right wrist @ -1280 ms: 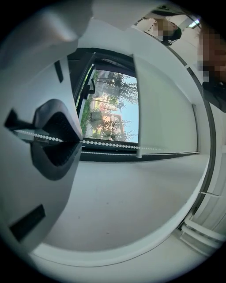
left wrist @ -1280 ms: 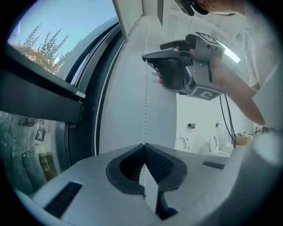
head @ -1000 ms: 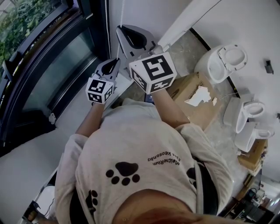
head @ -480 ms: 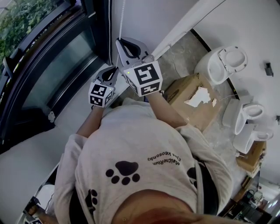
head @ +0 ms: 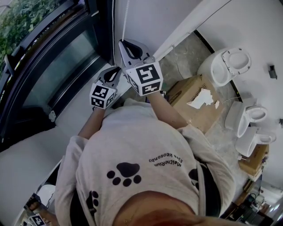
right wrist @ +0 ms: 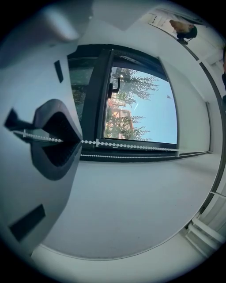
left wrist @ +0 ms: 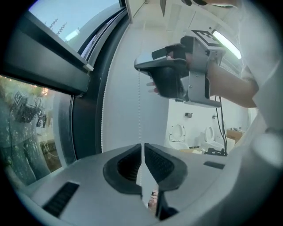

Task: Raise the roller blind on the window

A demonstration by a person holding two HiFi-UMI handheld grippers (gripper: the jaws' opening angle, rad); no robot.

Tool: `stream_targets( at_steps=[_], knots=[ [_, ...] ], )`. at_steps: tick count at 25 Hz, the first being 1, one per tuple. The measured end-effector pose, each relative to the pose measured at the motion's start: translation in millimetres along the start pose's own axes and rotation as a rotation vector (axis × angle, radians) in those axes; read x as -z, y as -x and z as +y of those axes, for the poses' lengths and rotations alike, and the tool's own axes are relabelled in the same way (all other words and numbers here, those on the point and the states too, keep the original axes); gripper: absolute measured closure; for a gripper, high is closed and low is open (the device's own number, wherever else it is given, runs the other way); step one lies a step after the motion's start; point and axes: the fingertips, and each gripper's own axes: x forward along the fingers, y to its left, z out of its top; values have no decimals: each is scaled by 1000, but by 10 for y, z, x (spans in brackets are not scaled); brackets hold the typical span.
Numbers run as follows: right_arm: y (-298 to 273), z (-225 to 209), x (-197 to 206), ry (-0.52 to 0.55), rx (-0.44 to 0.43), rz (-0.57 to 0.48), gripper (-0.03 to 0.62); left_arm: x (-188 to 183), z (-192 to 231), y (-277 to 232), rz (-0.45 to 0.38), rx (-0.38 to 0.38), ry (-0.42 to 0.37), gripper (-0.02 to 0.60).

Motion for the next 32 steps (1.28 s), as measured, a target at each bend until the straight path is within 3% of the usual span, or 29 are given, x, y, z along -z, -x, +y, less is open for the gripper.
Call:
stream_targets(
  at_steps=[3, 7, 13, 19, 26, 32],
  knots=[
    [-7, 12, 1, 0, -3, -1, 585, -287, -1, 56, -71, -2, 38, 568],
    [-16, -4, 8, 4, 0, -7, 585, -784, 168, 186, -143, -45, 99, 508],
    [-9, -61, 24, 4, 17, -10, 585, -1736, 330, 494, -241, -85, 9, 509],
    [-49, -45, 59, 10, 25, -8, 585, -2527, 197, 626, -324, -17, -73, 509],
    [-76, 30, 39, 15, 15, -10, 585, -3065, 44, 518, -336, 56, -158, 508],
    [-91, 59, 52, 18, 7, 0, 585, -3403, 90, 413, -352, 64, -196, 514]
  ],
)
